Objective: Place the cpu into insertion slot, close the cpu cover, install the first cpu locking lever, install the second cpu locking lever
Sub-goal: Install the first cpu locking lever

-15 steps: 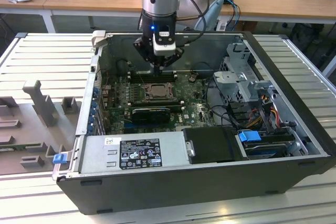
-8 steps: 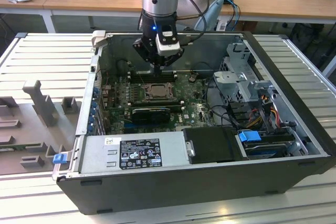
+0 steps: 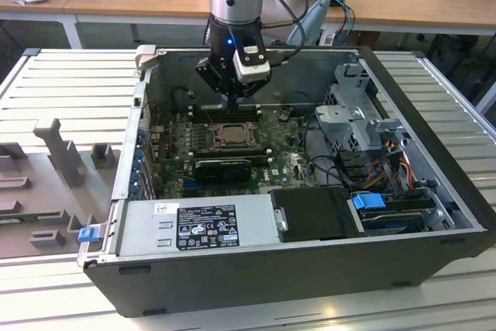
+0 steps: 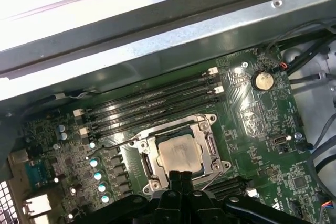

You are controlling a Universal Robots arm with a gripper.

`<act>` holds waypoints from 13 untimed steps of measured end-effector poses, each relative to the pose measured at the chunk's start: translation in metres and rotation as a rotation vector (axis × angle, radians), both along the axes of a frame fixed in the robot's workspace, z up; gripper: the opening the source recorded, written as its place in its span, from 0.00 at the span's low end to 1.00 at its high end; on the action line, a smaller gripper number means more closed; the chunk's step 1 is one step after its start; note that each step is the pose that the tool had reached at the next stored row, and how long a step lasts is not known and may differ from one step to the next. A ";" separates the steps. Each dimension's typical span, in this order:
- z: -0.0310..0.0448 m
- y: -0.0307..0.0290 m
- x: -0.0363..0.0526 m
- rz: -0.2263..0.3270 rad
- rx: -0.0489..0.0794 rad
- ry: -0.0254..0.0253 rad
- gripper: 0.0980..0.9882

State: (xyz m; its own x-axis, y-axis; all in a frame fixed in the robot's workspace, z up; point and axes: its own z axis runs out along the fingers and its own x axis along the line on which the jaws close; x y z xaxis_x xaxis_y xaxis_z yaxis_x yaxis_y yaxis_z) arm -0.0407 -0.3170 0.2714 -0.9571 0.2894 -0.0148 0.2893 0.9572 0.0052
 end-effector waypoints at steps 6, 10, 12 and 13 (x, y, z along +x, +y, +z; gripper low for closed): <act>0.0000 0.0000 0.0000 0.081 0.000 0.0000 0.01; 0.0000 0.0000 0.0000 0.141 0.000 0.0000 0.01; 0.0000 0.0000 0.0000 0.156 0.000 0.0000 0.01; 0.0000 0.0000 0.0000 0.163 0.000 0.0000 0.01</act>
State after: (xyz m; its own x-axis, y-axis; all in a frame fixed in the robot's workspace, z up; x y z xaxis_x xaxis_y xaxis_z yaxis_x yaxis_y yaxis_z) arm -0.0407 -0.3170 0.2714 -0.9914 0.1298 -0.0148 0.1297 0.9915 0.0052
